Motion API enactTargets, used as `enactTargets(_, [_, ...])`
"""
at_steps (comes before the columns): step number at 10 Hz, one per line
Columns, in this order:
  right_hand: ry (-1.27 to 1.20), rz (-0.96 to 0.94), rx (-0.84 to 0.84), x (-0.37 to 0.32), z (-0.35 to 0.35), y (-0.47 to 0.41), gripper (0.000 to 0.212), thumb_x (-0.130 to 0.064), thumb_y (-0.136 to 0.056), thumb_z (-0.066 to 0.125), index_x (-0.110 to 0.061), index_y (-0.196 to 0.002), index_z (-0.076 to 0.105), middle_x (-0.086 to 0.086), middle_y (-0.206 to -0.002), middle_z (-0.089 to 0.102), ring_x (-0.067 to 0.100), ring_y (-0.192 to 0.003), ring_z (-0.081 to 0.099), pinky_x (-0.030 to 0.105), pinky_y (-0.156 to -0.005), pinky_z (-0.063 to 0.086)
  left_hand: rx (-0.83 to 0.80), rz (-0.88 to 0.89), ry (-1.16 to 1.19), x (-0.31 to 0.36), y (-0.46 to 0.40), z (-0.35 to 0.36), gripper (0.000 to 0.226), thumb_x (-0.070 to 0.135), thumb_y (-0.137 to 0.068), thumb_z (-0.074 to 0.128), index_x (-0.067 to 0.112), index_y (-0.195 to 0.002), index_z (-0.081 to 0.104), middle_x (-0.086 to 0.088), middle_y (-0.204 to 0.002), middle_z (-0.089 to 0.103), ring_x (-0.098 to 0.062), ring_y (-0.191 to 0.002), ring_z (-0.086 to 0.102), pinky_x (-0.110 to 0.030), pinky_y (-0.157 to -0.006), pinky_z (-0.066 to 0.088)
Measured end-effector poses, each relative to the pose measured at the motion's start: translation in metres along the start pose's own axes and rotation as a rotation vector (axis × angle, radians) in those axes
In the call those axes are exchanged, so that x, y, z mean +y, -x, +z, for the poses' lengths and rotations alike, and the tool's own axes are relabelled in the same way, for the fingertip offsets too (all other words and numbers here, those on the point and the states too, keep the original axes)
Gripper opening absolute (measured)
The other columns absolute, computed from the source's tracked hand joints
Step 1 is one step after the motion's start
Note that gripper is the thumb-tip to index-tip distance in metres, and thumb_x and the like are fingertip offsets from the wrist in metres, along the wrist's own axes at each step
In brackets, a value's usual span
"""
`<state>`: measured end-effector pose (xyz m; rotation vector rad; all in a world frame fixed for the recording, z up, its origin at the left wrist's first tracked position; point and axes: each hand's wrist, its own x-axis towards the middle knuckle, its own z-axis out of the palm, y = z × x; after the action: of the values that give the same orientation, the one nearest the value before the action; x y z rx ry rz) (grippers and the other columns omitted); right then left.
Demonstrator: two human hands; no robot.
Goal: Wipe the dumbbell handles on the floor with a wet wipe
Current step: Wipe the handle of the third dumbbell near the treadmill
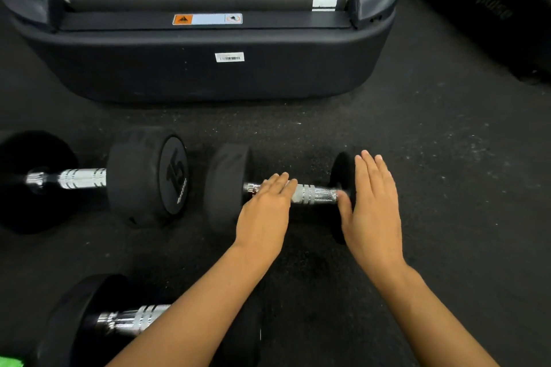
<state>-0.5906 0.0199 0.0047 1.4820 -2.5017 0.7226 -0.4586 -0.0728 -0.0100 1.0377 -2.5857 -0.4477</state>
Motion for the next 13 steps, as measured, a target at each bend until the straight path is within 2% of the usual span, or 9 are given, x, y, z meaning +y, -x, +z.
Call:
enactTargets(1, [0.004, -0.012, 0.022, 0.001, 0.002, 0.0, 0.056, -0.008, -0.086, 0.061, 0.004, -0.136, 0.039, 0.018, -0.143, 0.04, 0.032, -0.136, 0.028, 0.043, -0.112, 0.023, 0.127, -0.115, 0.228, -0.002, -0.011, 0.006, 0.04, -0.012, -0.082, 0.056, 0.005, -0.117, 0.063, -0.015, -0.122, 0.061, -0.026, -0.117, 0.055, -0.024, -0.103, 0.032])
enactTargets(2, [0.012, -0.025, 0.039, 0.001, 0.003, -0.002, 0.055, -0.007, -0.085, 0.06, 0.005, -0.135, 0.041, 0.018, -0.14, 0.042, 0.032, -0.135, 0.032, 0.043, -0.111, 0.024, 0.164, -0.013, 0.246, -0.005, -0.012, 0.007, 0.038, -0.015, -0.069, 0.066, 0.004, -0.102, 0.07, -0.014, -0.105, 0.069, -0.027, -0.099, 0.066, -0.033, -0.095, 0.043])
enactTargets(3, [0.005, -0.027, 0.048, 0.003, 0.003, -0.001, 0.055, -0.007, -0.085, 0.06, 0.004, -0.135, 0.041, 0.017, -0.141, 0.042, 0.031, -0.135, 0.031, 0.04, -0.112, 0.022, 0.111, 0.16, 0.122, -0.013, 0.002, 0.012, 0.047, -0.016, -0.066, 0.067, 0.003, -0.109, 0.067, -0.013, -0.113, 0.066, -0.028, -0.107, 0.062, -0.047, -0.096, 0.042])
enactTargets(4, [0.006, -0.035, 0.064, 0.003, 0.004, 0.0, 0.055, -0.007, -0.085, 0.06, 0.004, -0.135, 0.041, 0.017, -0.141, 0.042, 0.031, -0.135, 0.031, 0.038, -0.112, 0.02, 0.079, 0.104, 0.141, -0.006, -0.006, 0.013, 0.05, -0.015, -0.076, 0.06, 0.007, -0.121, 0.06, -0.012, -0.126, 0.059, -0.025, -0.12, 0.053, -0.039, -0.107, 0.034])
enactTargets(5, [0.011, -0.04, 0.068, 0.004, 0.005, -0.002, 0.054, -0.007, -0.085, 0.06, 0.004, -0.135, 0.041, 0.017, -0.141, 0.042, 0.031, -0.135, 0.031, 0.039, -0.113, 0.021, 0.073, 0.016, 0.155, 0.002, -0.018, 0.009, 0.045, -0.01, -0.082, 0.055, 0.01, -0.121, 0.06, -0.01, -0.125, 0.06, -0.023, -0.117, 0.056, -0.036, -0.108, 0.035])
enactTargets(7, [0.011, -0.039, 0.085, 0.004, 0.007, 0.001, 0.054, -0.006, -0.084, 0.06, 0.004, -0.134, 0.042, 0.017, -0.14, 0.043, 0.031, -0.135, 0.032, 0.042, -0.111, 0.024, 0.129, 0.079, 0.169, -0.006, -0.01, 0.006, 0.021, 0.005, -0.076, 0.06, 0.009, -0.093, 0.072, -0.01, -0.087, 0.072, -0.027, -0.079, 0.069, -0.046, -0.071, 0.057])
enactTargets(8, [0.009, -0.041, 0.089, 0.005, 0.007, -0.001, 0.054, -0.006, -0.084, 0.06, 0.004, -0.134, 0.042, 0.017, -0.14, 0.043, 0.031, -0.135, 0.032, 0.042, -0.111, 0.024, 0.169, 0.007, 0.226, -0.001, -0.014, 0.006, 0.023, -0.003, -0.071, 0.072, 0.007, -0.092, 0.073, -0.01, -0.087, 0.072, -0.026, -0.079, 0.07, -0.044, -0.076, 0.056])
enactTargets(9, [0.007, -0.042, 0.109, 0.004, 0.008, 0.001, 0.049, -0.008, -0.088, 0.055, 0.004, -0.134, 0.042, 0.017, -0.14, 0.043, 0.031, -0.134, 0.033, 0.043, -0.111, 0.025, 0.184, 0.124, 0.119, -0.005, -0.001, 0.017, 0.037, -0.006, -0.062, 0.076, 0.006, -0.097, 0.072, -0.009, -0.099, 0.071, -0.022, -0.094, 0.068, -0.044, -0.087, 0.052])
enactTargets(13, [0.022, -0.041, 0.093, 0.003, 0.006, 0.0, 0.053, -0.006, -0.084, 0.06, 0.004, -0.133, 0.043, 0.017, -0.139, 0.044, 0.031, -0.134, 0.033, 0.043, -0.111, 0.025, 0.199, 0.288, 0.003, -0.016, -0.012, 0.013, 0.038, -0.005, -0.058, 0.064, 0.003, -0.094, 0.073, -0.013, -0.096, 0.071, -0.027, -0.087, 0.07, -0.046, -0.075, 0.054])
